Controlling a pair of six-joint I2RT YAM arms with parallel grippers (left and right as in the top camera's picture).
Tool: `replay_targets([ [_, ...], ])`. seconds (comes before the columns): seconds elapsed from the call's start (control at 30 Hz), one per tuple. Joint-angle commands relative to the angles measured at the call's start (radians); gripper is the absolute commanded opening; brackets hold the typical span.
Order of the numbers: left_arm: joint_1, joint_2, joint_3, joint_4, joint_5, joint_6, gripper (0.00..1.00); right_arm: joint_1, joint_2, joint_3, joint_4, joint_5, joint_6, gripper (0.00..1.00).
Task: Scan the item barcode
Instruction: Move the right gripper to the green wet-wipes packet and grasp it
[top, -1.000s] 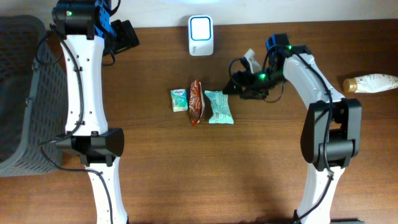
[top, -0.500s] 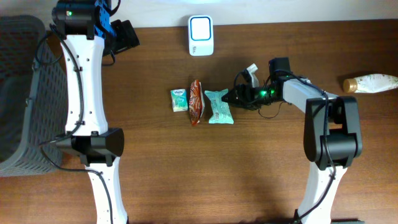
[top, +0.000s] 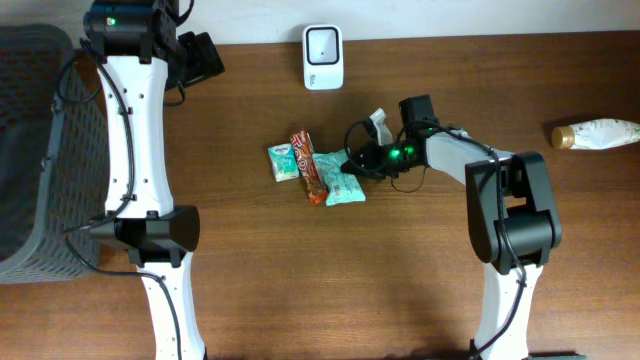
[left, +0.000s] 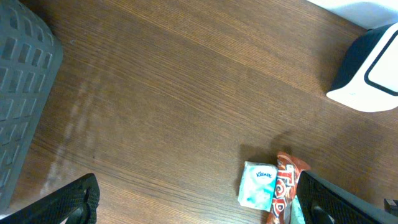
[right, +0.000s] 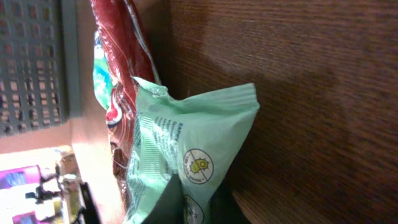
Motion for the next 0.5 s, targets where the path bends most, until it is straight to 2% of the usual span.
replay_targets([
  [0.0,0.001,-0.005,0.003,-0.001,-0.011,0.002,0.99,-0.016,0.026,0.003,-0.003,0.008,-0.002,0.04],
  [0.13,0.001,-0.005,0.003,-0.001,-0.011,0.002,0.99,-0.049,-0.017,0.053,-0.060,0.001,0.019,0.04],
  [0.2,0.001,-0.005,0.003,-0.001,-0.011,0.002,0.99,-0.071,-0.058,0.108,-0.154,0.089,0.019,0.04],
  [0.47,0.001,-0.005,0.003,-0.001,-0.011,0.002,0.99,-0.024,-0.196,0.380,-0.575,0.888,0.023,0.04],
])
